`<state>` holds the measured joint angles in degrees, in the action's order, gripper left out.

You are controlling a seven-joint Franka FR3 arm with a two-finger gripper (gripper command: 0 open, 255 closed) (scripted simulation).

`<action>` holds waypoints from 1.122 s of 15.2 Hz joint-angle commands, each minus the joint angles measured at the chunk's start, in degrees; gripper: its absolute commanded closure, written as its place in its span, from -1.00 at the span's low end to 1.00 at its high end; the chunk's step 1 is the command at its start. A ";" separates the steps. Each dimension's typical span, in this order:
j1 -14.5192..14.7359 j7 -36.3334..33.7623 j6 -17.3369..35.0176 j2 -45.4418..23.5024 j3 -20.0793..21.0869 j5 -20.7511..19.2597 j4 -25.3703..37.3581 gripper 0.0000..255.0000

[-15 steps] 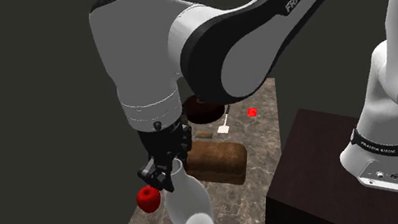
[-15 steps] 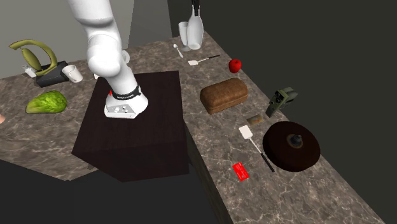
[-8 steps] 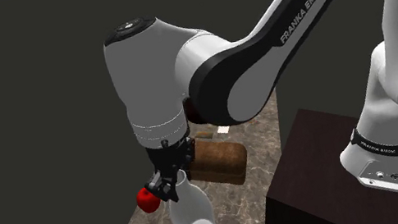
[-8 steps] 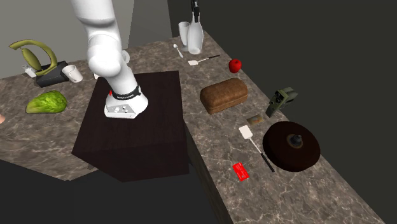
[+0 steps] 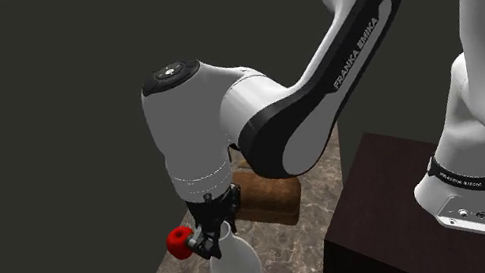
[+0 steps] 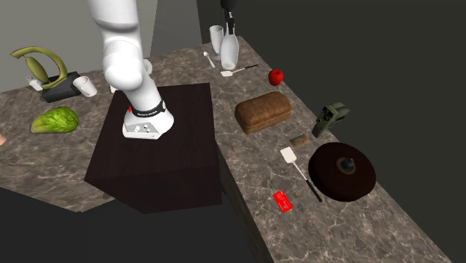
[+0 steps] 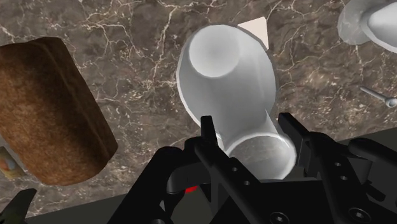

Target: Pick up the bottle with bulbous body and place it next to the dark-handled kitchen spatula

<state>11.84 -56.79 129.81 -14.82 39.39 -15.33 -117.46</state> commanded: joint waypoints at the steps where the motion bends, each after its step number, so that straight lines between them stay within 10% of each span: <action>1: 0.28 -0.68 1.42 -0.93 -0.42 -1.00 -0.69 1.00; 17: 4.16 -6.92 10.30 -10.09 -5.43 -9.96 -2.38 1.00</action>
<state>15.69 -63.27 139.62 -24.37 34.29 -24.73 -119.83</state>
